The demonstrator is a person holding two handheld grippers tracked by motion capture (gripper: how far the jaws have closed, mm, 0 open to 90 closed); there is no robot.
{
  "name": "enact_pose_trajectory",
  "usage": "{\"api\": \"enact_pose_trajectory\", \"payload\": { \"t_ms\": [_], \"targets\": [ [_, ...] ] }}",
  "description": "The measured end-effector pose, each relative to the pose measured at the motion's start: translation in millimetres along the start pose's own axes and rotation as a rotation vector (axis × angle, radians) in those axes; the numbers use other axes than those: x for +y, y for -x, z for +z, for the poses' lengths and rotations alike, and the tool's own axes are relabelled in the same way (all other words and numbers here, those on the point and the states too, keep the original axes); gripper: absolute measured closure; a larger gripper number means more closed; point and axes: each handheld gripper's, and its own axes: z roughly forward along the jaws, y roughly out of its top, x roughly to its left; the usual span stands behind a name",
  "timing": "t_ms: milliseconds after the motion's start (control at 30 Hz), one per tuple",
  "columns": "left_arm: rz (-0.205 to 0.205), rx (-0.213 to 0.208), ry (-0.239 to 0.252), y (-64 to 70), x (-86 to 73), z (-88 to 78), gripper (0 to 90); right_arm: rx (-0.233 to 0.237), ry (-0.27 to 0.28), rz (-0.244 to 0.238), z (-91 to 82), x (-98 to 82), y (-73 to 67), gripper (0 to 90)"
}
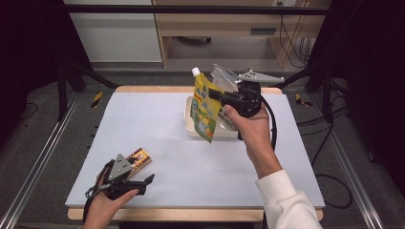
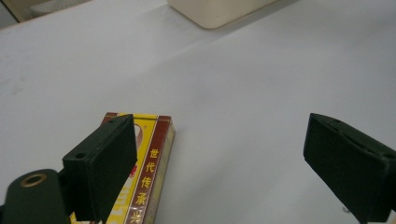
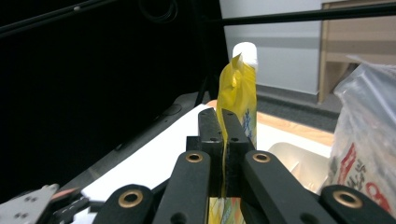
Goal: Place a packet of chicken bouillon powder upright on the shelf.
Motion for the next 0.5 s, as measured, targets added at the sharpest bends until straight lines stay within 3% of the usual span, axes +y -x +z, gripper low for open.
{"api": "enact_pose_trajectory", "payload": {
  "t_ms": [100,200,500],
  "targets": [
    [-0.004,0.006,-0.005,-1.1,-0.6,1.5,9.4,-0.022,0.016,-0.012,3.6,-0.5,1.5,90.0],
    [0.001,0.005,-0.005,-0.6,-1.0,1.4,9.5,-0.056,0.064,0.012,9.6,-1.8,6.9,90.0],
    [0.001,0.008,-0.009,-3.0,-1.9,0.5,9.5,-0.13,0.14,0.053,28.6,-6.1,16.9,90.0]
  ]
}}
